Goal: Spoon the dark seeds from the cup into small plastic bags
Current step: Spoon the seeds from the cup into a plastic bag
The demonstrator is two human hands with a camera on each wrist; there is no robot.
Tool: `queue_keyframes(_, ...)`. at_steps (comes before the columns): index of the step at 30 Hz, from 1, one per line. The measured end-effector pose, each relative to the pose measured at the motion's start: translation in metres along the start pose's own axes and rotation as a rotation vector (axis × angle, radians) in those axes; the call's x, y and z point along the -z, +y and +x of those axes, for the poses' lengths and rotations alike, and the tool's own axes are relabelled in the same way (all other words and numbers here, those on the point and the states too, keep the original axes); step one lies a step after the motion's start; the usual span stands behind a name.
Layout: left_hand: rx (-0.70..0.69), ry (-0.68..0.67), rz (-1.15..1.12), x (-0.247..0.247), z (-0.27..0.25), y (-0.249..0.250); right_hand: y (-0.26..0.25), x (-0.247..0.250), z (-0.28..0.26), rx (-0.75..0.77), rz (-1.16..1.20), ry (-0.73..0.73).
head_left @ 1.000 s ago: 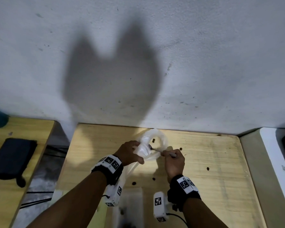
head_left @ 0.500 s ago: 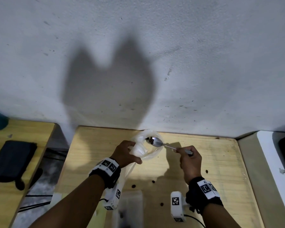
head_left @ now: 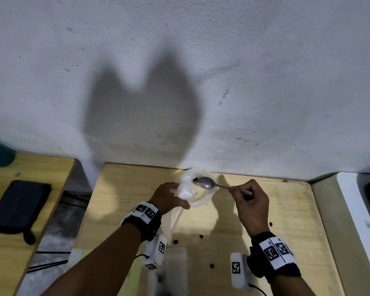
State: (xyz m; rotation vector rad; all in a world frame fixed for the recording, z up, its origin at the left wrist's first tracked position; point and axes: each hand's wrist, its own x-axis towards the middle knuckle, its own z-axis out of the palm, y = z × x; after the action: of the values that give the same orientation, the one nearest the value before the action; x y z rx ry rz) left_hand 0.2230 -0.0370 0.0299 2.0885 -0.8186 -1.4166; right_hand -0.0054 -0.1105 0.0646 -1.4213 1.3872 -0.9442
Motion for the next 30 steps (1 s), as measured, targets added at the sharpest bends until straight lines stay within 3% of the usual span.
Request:
queue_keyframes(2, 0.032, -0.018, -0.062, 0.001, 0.001, 0.001, 0.011, -0.004, 0.0, -0.034, -0.083, 0.075)
queue_keyframes(5, 0.071, -0.045, -0.13, 0.001, -0.001, 0.003, 0.024, -0.015, -0.004, -0.043, -0.252, 0.069)
queue_keyframes(11, 0.091, -0.106, -0.147, 0.0, -0.001, 0.004, 0.035, -0.035, -0.006, -0.036, -0.34, 0.138)
queue_keyframes(16, 0.081, -0.124, -0.141, 0.0, -0.003, 0.005, 0.043, -0.043, -0.01, -0.03, -0.309, 0.104)
queue_keyframes(30, 0.052, -0.124, -0.123, 0.002, 0.004, 0.007, 0.051, -0.061, -0.015, -0.182, -0.128, 0.224)
